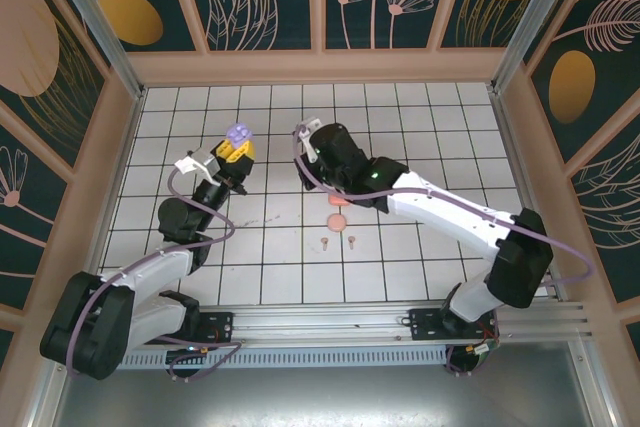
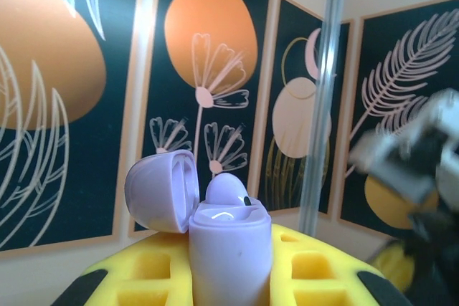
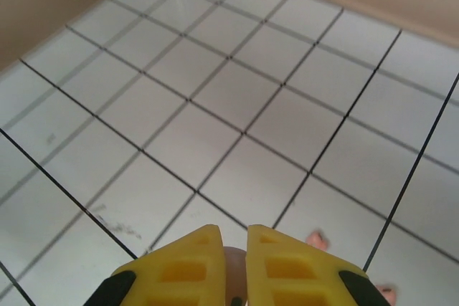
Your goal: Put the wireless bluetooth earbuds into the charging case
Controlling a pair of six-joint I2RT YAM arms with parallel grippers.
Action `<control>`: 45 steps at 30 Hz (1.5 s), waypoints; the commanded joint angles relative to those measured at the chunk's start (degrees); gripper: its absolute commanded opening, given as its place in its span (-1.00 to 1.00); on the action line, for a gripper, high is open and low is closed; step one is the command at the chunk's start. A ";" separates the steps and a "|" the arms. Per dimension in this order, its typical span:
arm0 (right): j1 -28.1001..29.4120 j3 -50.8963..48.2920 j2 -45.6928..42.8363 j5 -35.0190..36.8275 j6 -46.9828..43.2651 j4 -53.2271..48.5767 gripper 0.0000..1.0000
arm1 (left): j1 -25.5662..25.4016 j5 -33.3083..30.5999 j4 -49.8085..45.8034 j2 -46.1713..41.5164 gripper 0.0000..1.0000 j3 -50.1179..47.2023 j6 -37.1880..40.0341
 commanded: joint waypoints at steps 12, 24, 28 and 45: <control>-0.14 10.20 -6.18 -4.07 -0.76 1.47 -0.78 | -5.49 12.86 -1.03 4.98 -1.00 3.35 1.67; 1.12 7.83 -6.48 -8.45 0.76 4.74 -0.77 | -7.96 13.83 3.78 10.08 -1.00 6.71 -1.73; 1.48 6.38 -6.30 -8.52 1.38 6.18 -0.76 | -8.22 13.91 3.86 10.13 -1.00 7.22 -2.06; 2.10 4.44 -4.50 -8.50 2.33 8.74 -0.76 | -9.02 14.18 5.08 10.10 -1.00 8.39 -3.23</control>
